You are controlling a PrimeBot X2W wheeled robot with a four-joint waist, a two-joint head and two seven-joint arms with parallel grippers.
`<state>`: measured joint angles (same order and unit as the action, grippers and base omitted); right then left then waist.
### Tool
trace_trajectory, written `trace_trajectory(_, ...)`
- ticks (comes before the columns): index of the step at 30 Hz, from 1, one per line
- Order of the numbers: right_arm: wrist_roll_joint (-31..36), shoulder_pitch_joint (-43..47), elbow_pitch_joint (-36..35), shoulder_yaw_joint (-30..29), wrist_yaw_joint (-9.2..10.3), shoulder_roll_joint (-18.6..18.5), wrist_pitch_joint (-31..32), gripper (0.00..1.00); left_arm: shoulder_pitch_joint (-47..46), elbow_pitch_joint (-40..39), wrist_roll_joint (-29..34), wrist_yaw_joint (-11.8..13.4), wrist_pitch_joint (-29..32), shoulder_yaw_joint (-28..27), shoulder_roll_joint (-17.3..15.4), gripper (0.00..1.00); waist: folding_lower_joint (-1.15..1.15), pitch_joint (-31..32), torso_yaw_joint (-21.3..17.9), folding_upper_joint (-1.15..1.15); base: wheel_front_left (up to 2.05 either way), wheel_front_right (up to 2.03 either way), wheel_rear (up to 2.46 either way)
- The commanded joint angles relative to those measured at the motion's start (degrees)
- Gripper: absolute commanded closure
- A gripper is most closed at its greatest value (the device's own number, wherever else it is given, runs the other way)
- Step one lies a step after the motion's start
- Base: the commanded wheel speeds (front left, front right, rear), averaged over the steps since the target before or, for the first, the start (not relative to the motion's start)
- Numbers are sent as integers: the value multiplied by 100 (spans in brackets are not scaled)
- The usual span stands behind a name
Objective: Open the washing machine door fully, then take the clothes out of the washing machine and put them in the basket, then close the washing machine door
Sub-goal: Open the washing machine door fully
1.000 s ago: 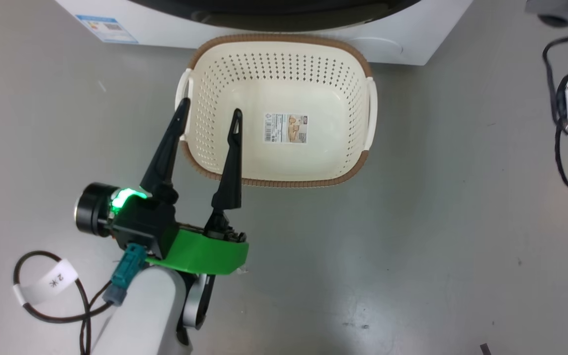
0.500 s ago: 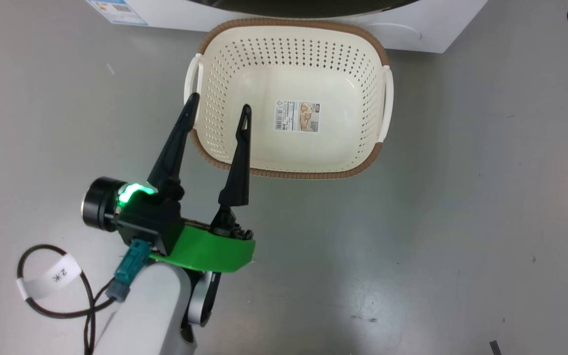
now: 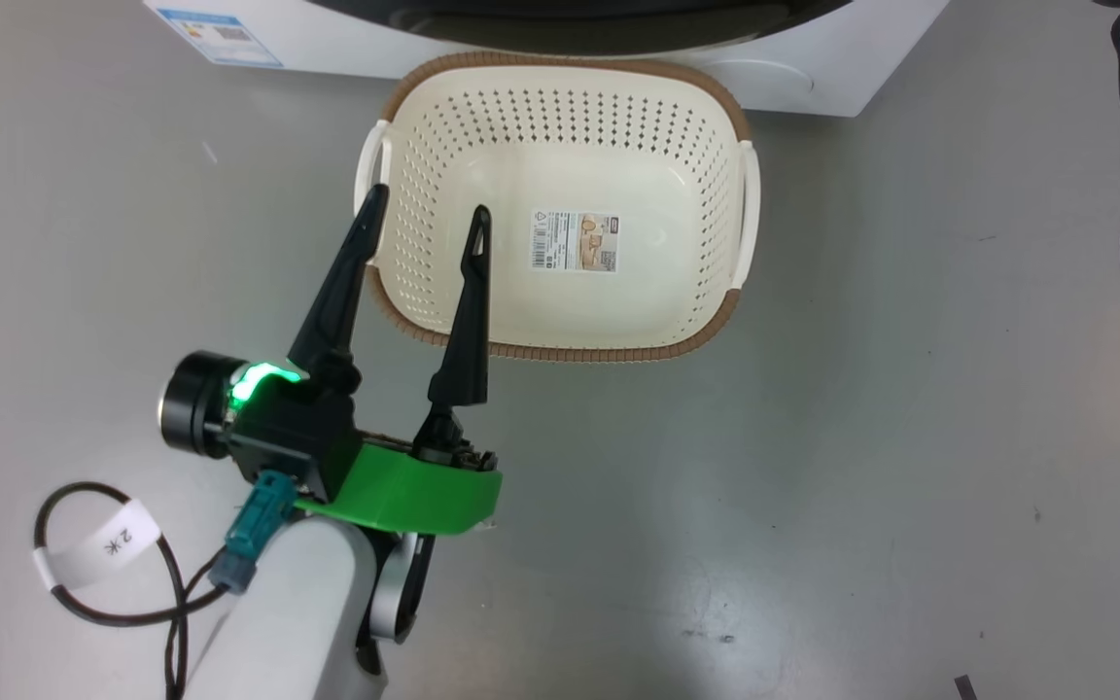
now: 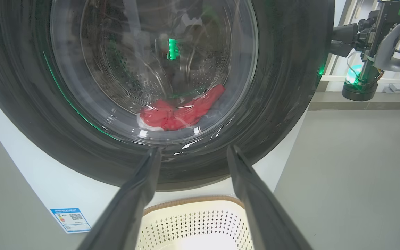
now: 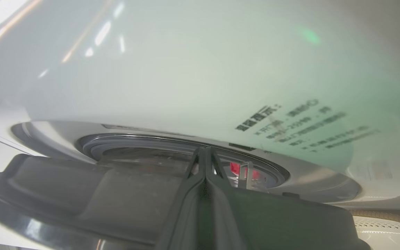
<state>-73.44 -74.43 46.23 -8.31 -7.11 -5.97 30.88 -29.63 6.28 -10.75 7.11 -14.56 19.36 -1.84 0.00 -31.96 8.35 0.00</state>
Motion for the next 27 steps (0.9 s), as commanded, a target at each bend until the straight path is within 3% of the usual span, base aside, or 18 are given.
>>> trace_trajectory(1,73,-2,-200,71,-37,218,93,100,-11,-112,-2,43,-44,-167,-104,0,0,28,-20,0,0,0,0)
trace_trajectory(14,51,568,-359,167,-37,305,237,100,89,21,-5,19,-44,-220,-104,0,0,384,-118,0,0,0,0)
trace_trajectory(27,-644,1228,-521,897,-37,308,2,100,337,148,-5,13,-44,-329,-104,0,0,808,-117,0,0,0,0)
